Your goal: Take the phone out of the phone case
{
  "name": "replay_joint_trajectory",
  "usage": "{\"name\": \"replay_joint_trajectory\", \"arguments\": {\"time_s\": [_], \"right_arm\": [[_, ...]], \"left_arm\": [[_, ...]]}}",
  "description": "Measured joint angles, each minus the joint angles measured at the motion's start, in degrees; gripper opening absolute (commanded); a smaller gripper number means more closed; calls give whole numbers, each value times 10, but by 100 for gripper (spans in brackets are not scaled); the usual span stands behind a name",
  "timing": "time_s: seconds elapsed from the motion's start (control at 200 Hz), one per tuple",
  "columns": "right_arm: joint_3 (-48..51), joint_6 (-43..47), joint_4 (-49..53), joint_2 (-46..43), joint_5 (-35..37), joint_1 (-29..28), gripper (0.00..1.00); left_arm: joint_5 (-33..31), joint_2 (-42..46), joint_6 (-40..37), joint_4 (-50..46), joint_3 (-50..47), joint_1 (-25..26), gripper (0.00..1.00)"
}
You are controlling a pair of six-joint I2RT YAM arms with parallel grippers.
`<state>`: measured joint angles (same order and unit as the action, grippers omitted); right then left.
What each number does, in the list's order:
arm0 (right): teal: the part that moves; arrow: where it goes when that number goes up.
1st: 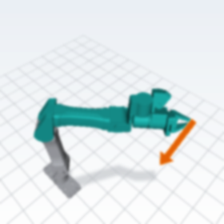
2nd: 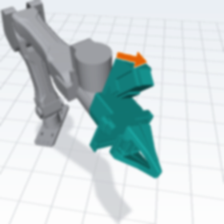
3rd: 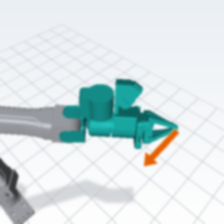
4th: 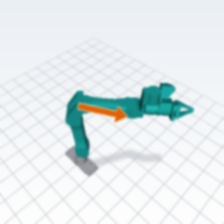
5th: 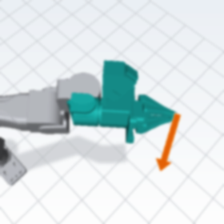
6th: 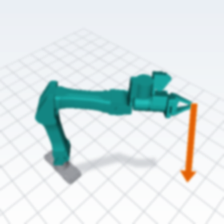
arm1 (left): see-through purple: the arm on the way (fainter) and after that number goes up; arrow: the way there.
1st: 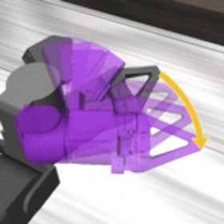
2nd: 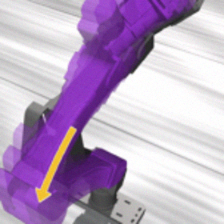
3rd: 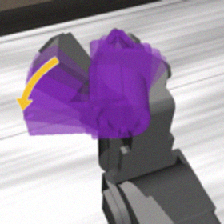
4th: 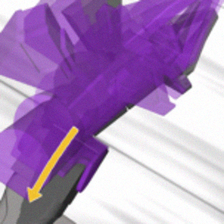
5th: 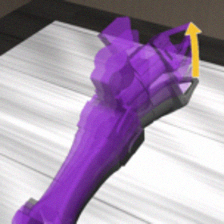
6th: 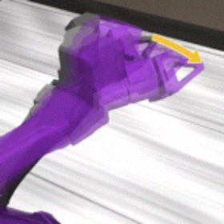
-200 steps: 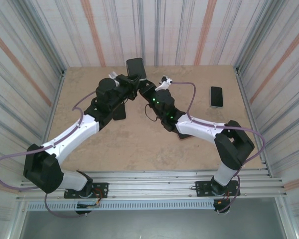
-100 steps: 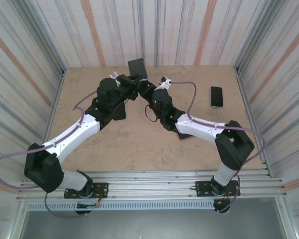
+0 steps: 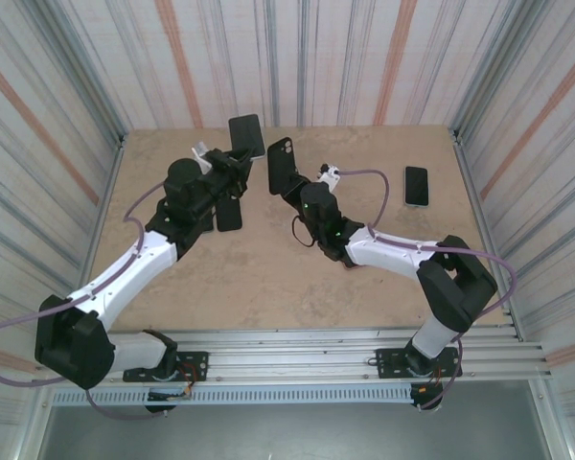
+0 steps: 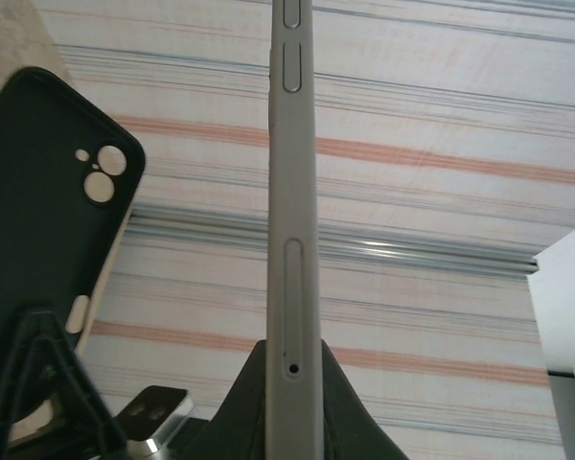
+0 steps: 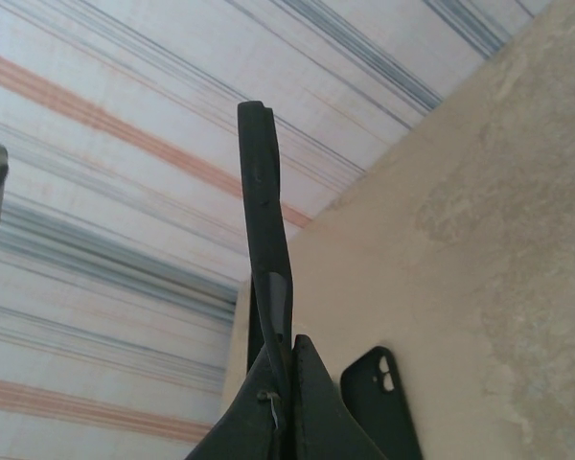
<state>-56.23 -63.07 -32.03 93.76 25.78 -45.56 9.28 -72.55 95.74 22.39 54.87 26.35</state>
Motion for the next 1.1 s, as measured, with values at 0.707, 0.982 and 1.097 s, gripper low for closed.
{"name": "replay_joint_trajectory", "arguments": {"time_s": [0.707, 0.982, 1.097], "right_arm": [[74, -51, 4, -19, 25, 2, 0], [97, -70, 5, -19, 32, 1, 0], [98, -71, 5, -19, 34, -2, 0]], "left_arm": [[162, -183, -142, 97, -104, -64, 2], [167, -255, -154, 142, -102, -64, 2], [167, -284, -153, 163, -99, -64, 2]]}}
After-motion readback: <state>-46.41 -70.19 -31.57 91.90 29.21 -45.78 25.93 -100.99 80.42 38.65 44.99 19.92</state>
